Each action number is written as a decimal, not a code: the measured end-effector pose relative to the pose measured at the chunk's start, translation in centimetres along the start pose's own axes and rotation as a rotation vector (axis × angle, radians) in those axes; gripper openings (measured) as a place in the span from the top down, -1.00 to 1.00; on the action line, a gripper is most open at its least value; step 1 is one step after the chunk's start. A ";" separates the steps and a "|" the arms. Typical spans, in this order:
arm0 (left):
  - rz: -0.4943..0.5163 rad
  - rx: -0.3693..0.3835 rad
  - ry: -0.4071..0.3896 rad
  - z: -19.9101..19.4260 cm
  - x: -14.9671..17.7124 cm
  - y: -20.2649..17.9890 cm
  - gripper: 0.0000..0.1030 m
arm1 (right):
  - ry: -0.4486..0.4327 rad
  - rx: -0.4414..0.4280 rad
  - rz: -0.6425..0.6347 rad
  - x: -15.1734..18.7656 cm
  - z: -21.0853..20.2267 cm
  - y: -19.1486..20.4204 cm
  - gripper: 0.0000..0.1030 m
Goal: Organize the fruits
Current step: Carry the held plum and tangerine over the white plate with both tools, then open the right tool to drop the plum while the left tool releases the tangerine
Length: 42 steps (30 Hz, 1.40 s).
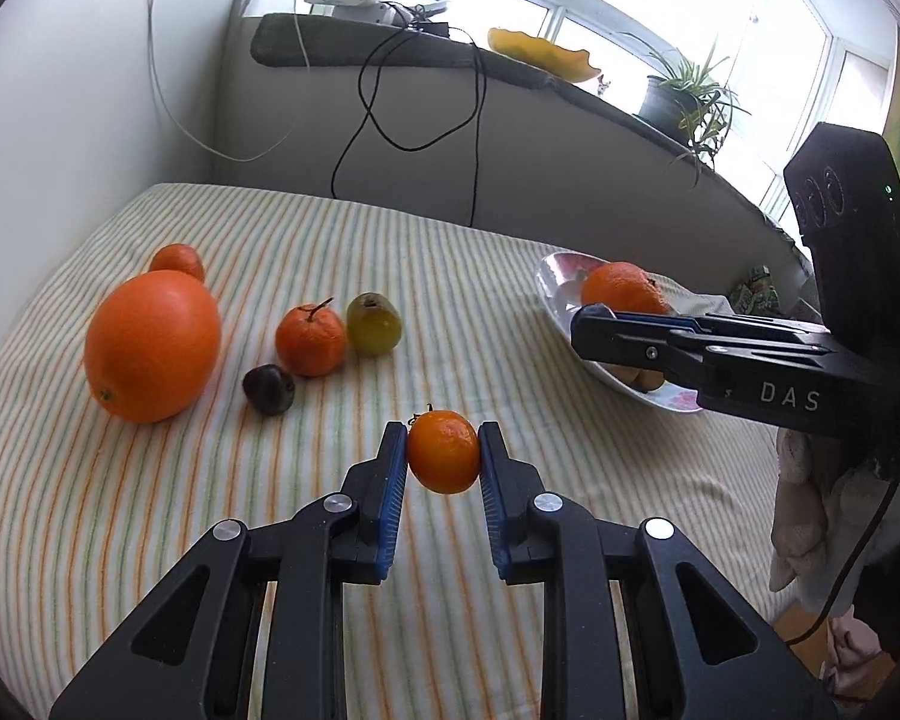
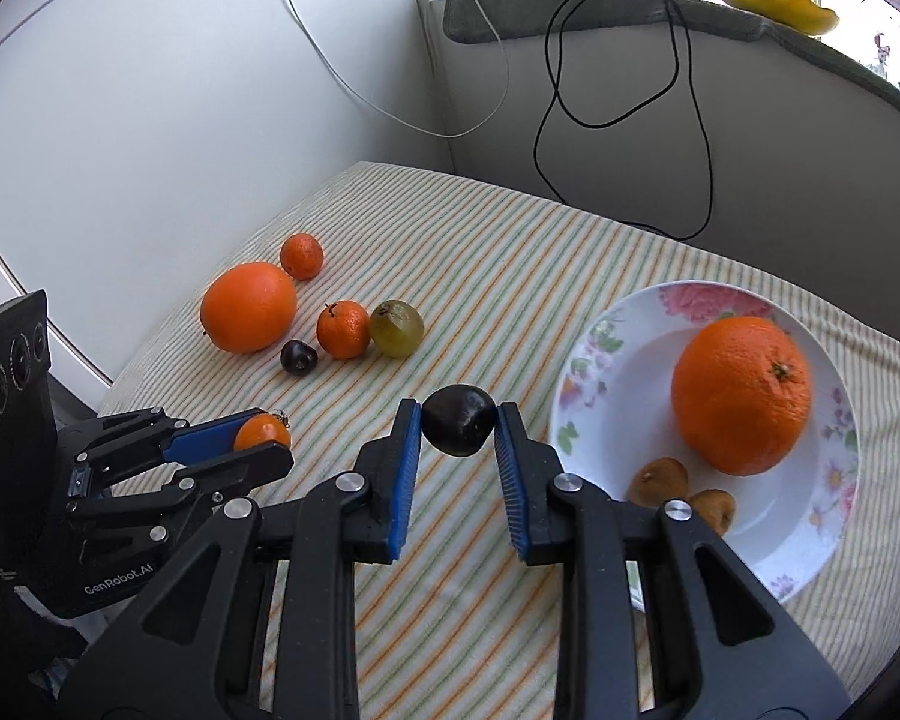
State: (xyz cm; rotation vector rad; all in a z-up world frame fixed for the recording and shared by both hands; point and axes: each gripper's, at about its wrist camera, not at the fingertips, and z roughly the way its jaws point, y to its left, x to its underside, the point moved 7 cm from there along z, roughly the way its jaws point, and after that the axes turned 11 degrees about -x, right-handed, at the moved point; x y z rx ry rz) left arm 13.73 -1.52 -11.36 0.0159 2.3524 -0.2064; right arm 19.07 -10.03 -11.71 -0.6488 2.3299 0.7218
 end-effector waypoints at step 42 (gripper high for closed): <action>0.230 0.124 0.020 5.2 -2.5 -15.4 0.57 | -0.038 0.194 0.154 4.3 -7.2 -12.2 0.49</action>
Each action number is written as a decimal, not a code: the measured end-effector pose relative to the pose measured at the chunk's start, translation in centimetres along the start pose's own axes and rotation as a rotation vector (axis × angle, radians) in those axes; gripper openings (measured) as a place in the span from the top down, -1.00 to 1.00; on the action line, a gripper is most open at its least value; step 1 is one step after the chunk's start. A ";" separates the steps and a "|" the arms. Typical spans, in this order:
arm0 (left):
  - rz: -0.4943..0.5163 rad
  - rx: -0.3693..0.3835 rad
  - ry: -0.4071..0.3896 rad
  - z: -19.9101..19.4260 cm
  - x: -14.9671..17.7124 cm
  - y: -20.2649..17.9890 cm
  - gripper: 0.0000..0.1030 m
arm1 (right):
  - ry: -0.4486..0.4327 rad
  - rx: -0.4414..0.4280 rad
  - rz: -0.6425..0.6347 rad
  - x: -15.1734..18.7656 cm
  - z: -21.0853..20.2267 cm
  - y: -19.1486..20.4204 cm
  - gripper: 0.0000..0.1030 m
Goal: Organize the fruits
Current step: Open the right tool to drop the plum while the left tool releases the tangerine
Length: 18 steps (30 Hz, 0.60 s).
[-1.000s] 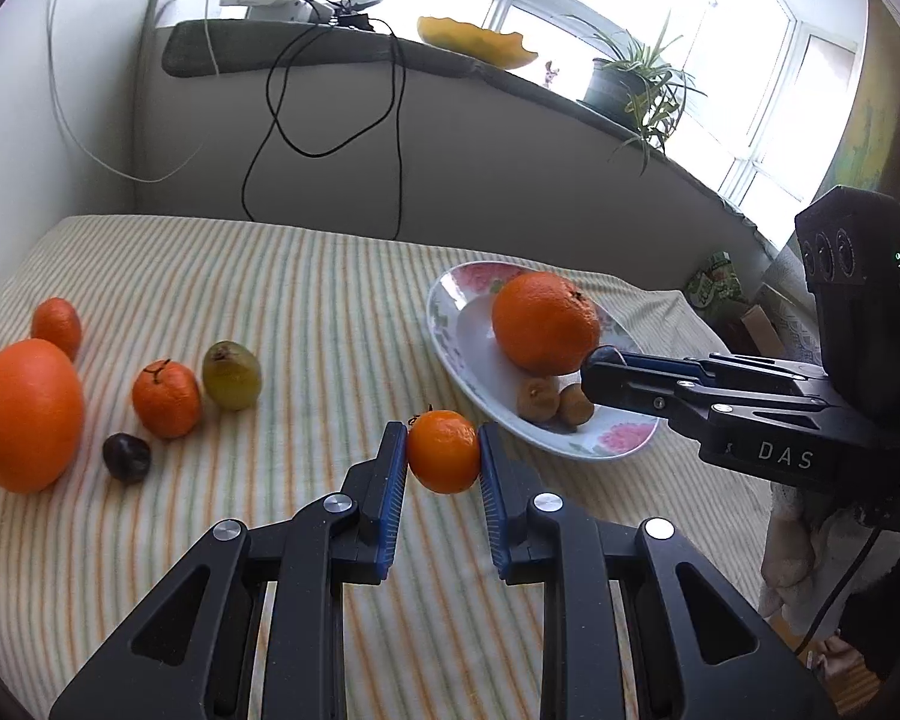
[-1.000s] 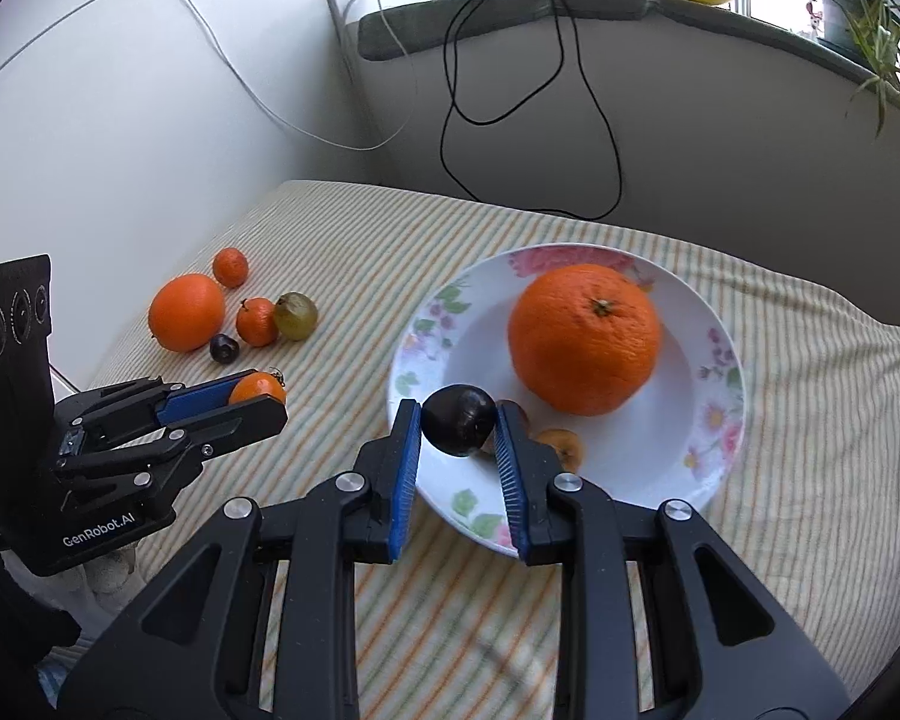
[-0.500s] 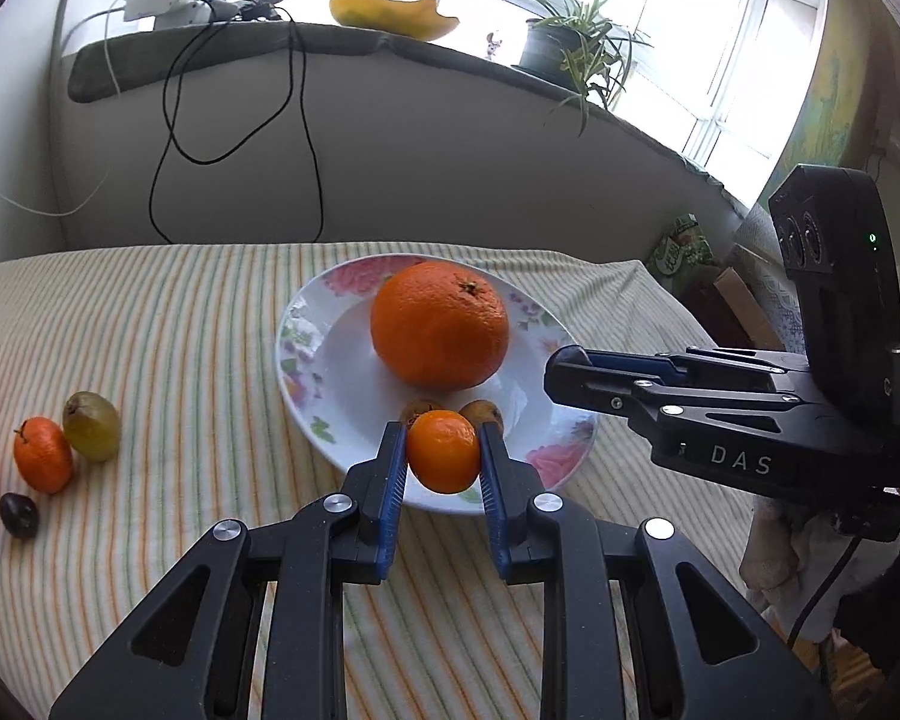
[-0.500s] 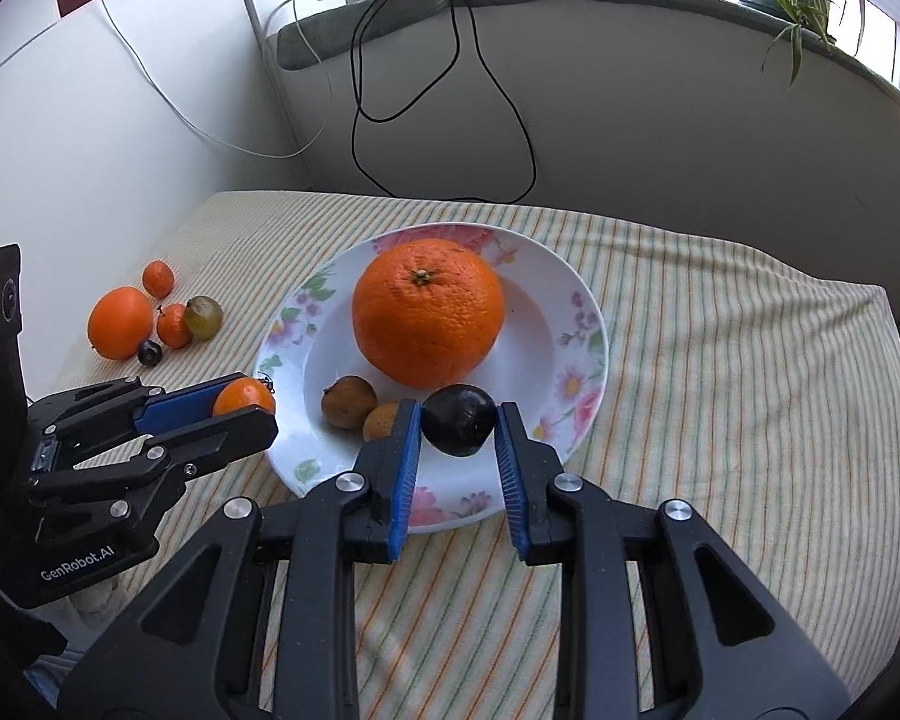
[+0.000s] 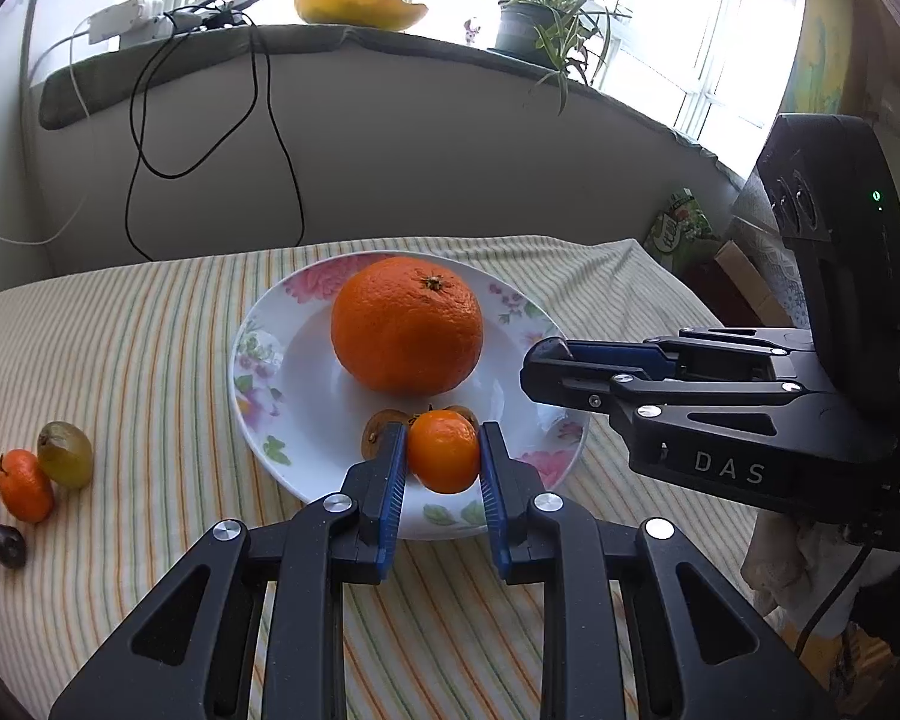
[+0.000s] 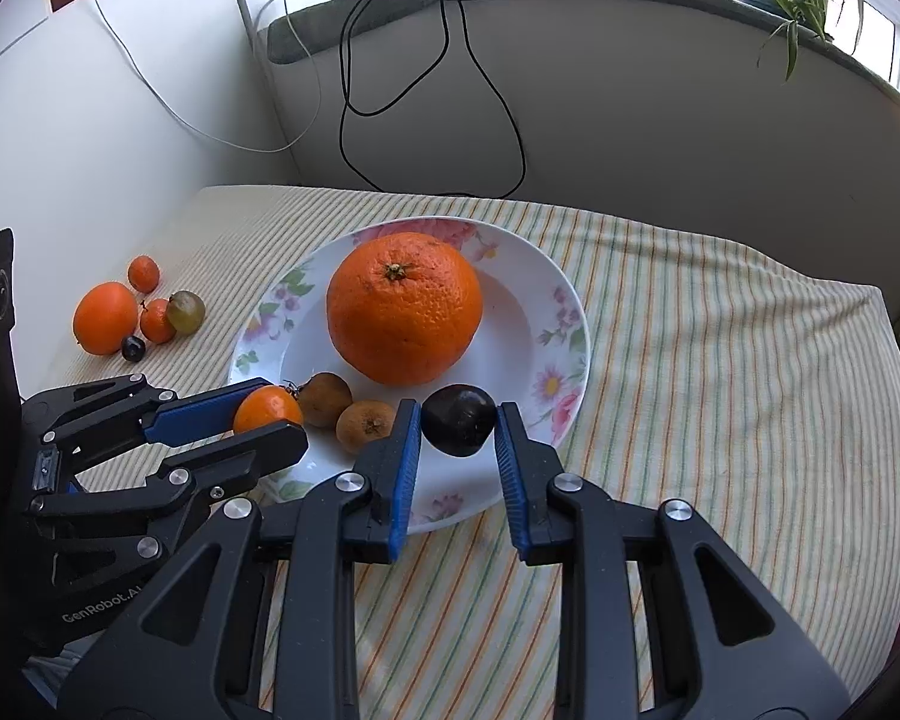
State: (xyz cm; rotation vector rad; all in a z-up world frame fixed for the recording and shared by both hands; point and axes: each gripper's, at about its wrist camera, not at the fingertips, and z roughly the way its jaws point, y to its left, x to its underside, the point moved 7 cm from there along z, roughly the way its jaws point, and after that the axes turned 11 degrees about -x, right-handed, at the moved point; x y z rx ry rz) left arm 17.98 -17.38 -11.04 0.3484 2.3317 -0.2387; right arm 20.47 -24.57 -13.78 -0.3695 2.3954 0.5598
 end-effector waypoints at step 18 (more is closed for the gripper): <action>-0.019 -0.018 -0.003 -1.3 0.3 1.5 0.18 | -0.023 0.020 -0.008 -0.6 -1.1 0.0 -0.11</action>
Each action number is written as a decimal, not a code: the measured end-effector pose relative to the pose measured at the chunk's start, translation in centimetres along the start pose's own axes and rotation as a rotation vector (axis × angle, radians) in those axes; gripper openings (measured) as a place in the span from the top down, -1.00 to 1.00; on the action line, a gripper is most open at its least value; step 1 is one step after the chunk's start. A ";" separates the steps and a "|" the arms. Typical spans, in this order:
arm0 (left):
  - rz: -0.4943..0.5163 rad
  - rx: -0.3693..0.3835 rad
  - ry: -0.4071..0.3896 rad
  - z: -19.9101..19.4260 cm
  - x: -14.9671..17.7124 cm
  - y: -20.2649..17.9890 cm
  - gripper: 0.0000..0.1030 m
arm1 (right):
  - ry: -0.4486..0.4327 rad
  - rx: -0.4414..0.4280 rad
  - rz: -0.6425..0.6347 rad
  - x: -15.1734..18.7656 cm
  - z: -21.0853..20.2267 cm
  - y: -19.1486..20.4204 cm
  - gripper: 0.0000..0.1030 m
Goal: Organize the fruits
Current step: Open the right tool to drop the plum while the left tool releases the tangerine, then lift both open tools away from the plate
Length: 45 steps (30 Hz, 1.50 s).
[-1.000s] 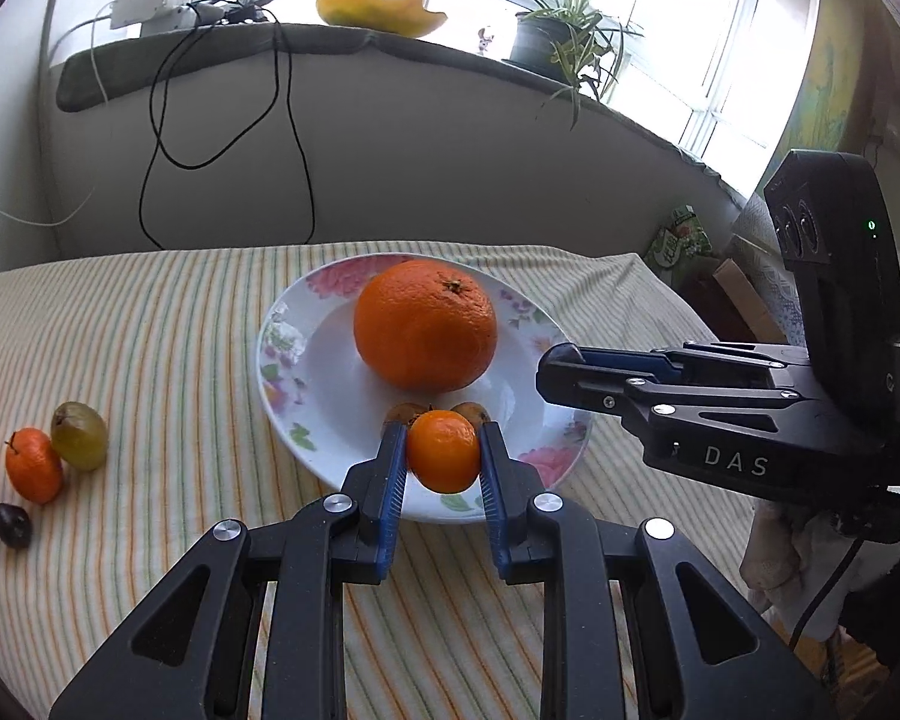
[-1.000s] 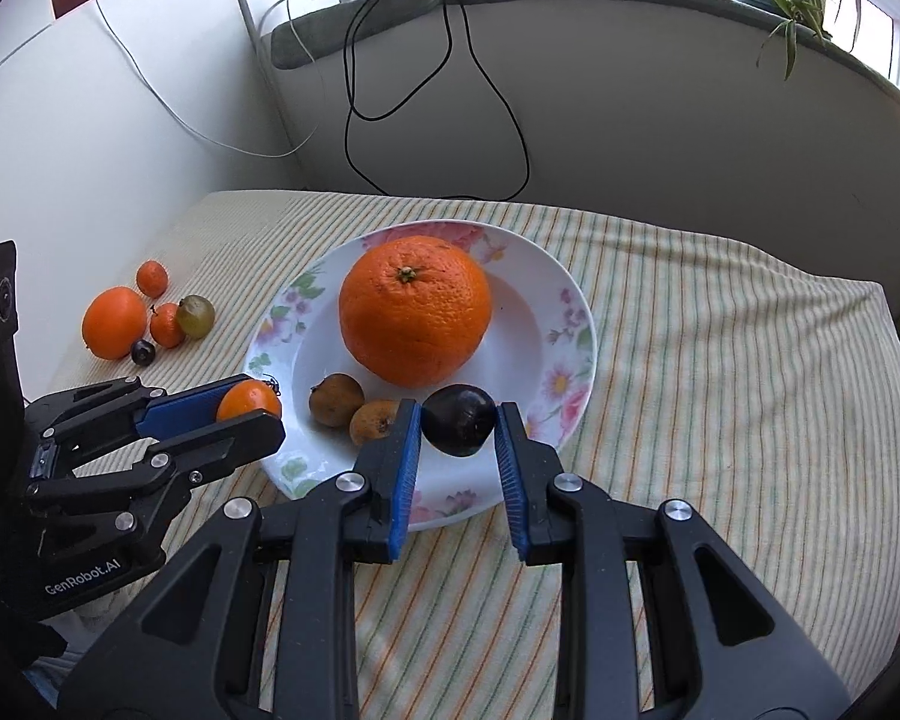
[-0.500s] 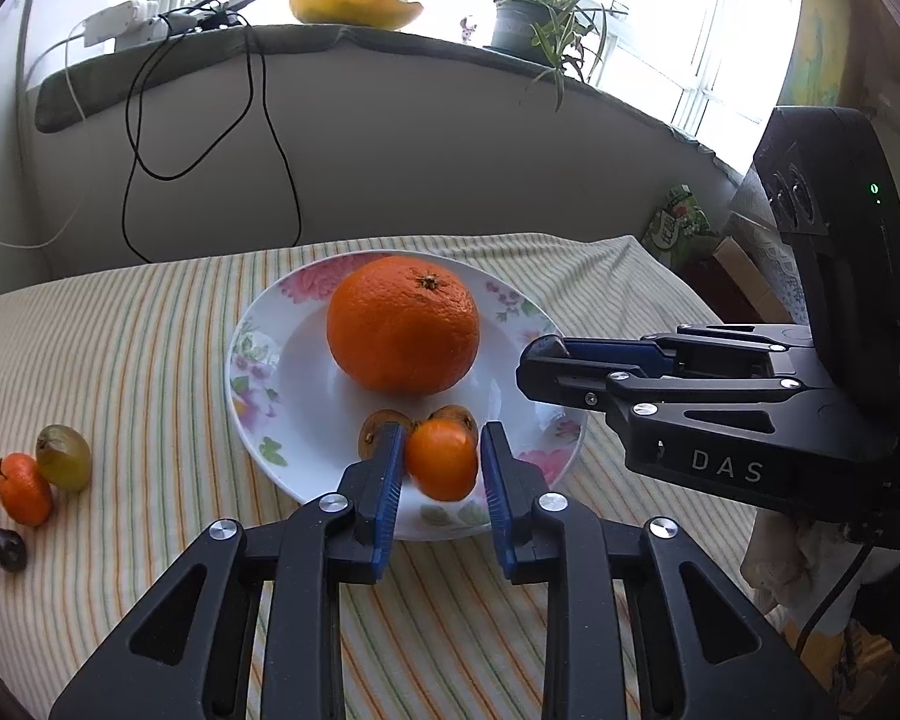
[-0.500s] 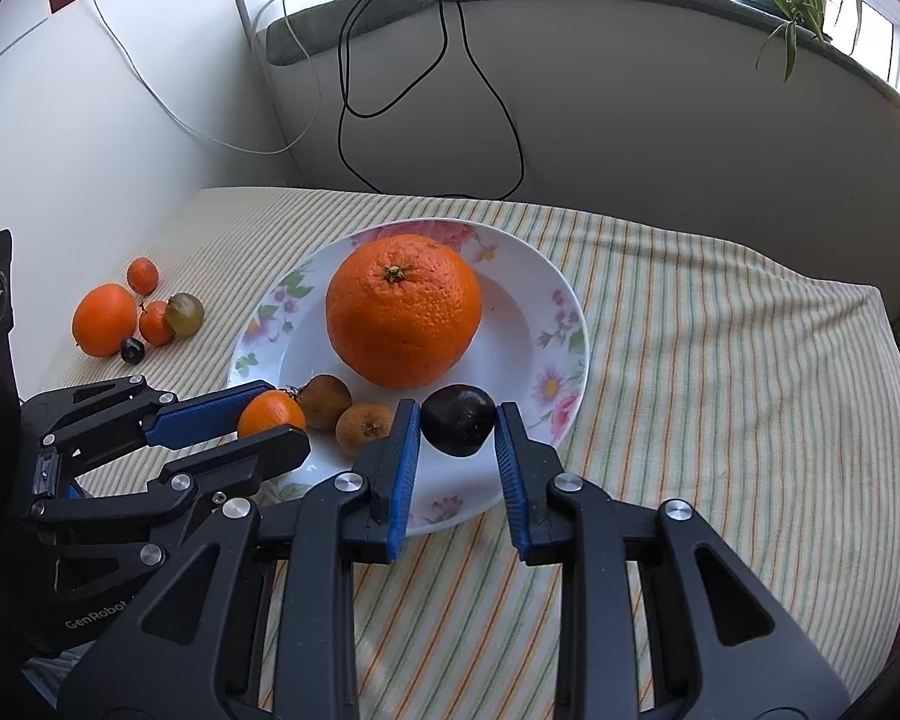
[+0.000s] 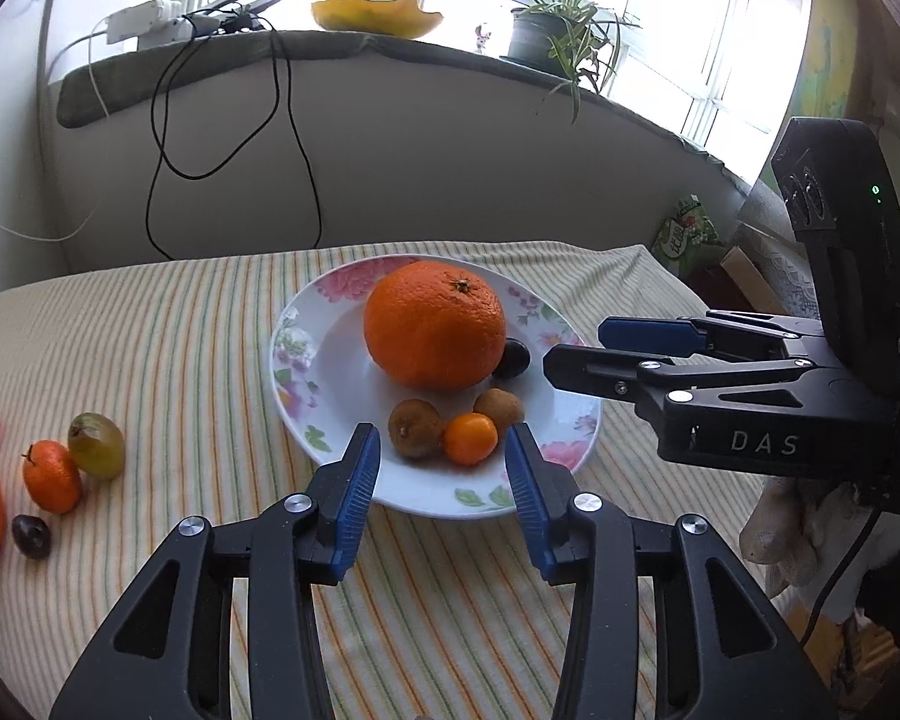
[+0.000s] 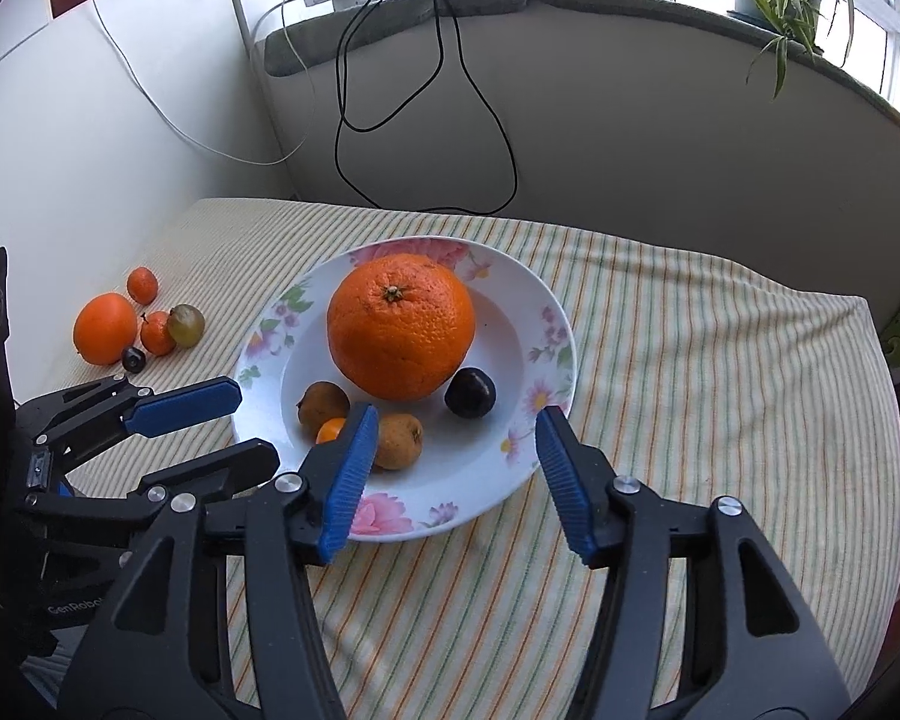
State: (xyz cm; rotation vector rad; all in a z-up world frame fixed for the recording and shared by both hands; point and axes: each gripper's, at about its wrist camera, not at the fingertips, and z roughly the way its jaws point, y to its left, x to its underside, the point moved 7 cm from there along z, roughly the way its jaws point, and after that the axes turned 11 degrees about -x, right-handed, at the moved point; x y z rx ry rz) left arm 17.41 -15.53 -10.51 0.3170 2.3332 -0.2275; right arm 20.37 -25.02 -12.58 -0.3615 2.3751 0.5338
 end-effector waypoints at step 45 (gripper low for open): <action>-0.135 -0.228 -0.022 -7.9 3.6 11.8 -0.37 | 0.031 -0.027 -0.226 -2.6 1.2 12.2 -0.60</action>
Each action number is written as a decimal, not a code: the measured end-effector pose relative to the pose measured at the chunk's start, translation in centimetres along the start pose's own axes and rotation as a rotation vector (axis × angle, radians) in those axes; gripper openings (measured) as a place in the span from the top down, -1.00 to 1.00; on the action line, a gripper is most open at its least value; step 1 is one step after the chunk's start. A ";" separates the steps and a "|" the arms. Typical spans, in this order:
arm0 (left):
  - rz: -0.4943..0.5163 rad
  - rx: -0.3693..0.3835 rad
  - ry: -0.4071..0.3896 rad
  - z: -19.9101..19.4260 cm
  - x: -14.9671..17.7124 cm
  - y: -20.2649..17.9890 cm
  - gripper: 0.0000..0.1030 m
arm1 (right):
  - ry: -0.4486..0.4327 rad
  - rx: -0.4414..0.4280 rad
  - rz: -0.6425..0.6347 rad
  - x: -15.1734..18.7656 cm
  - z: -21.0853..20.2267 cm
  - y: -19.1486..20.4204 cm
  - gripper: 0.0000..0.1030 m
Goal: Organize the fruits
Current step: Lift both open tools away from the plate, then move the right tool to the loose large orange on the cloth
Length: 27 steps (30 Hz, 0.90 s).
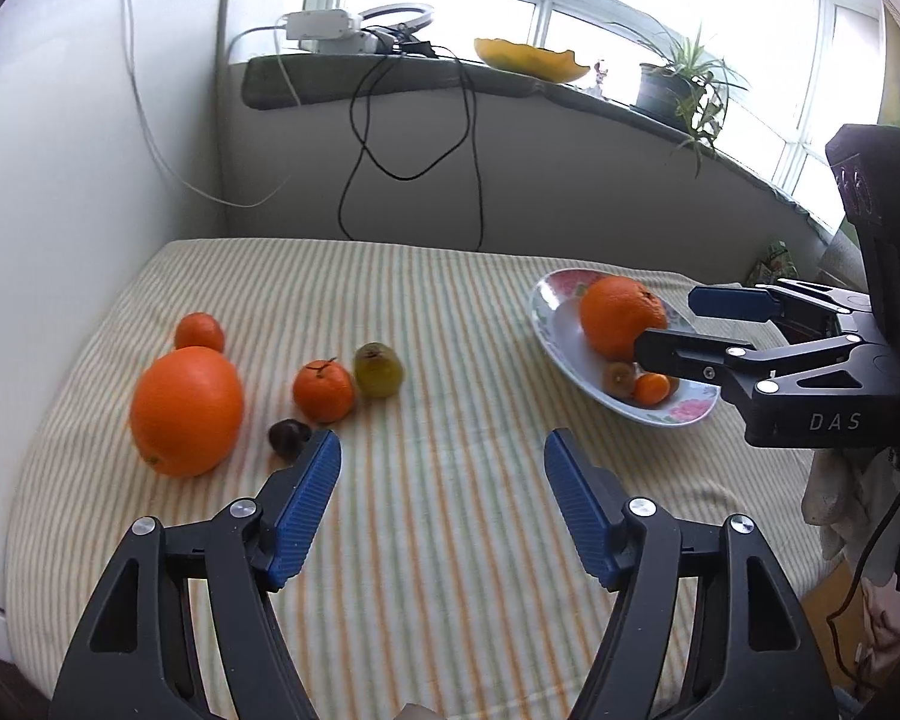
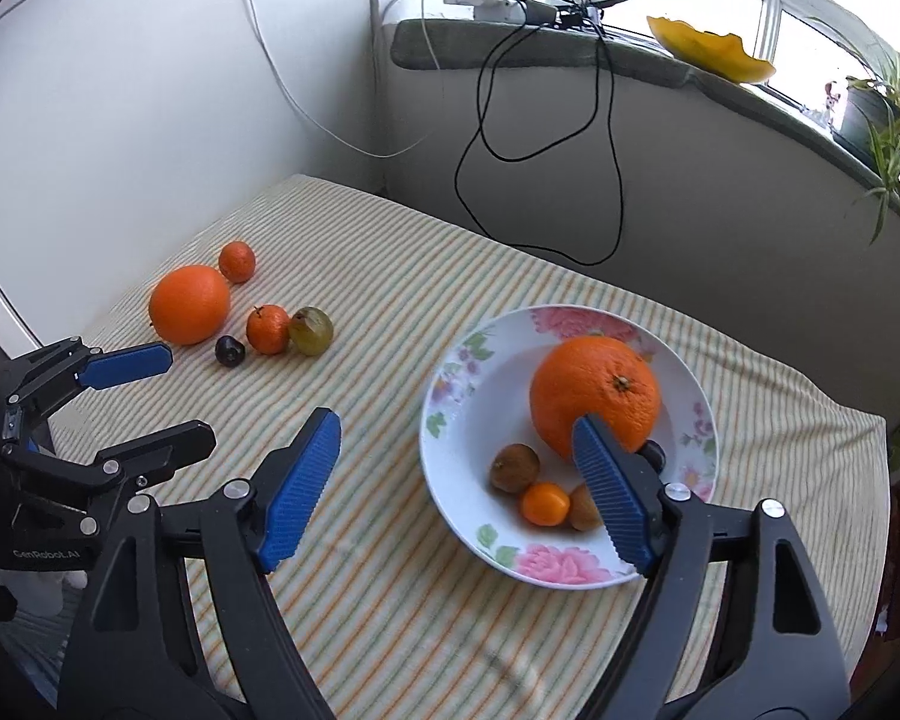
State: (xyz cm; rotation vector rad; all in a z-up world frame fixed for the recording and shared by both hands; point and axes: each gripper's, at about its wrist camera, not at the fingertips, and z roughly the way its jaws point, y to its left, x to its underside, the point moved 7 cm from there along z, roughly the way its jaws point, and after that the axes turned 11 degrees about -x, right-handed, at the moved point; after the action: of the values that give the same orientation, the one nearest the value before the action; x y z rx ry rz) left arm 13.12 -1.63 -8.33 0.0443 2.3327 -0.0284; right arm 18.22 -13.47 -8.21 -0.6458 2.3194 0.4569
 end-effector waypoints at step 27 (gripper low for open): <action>-0.198 -0.082 0.065 3.4 3.1 12.4 -0.36 | 0.181 -0.331 -0.091 -6.1 13.4 13.3 -0.60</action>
State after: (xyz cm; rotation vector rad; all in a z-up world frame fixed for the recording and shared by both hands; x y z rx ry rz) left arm 13.98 10.74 -12.99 -0.2298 2.3923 -0.0304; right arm 21.67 5.78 -11.57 -0.9820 2.3909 0.7782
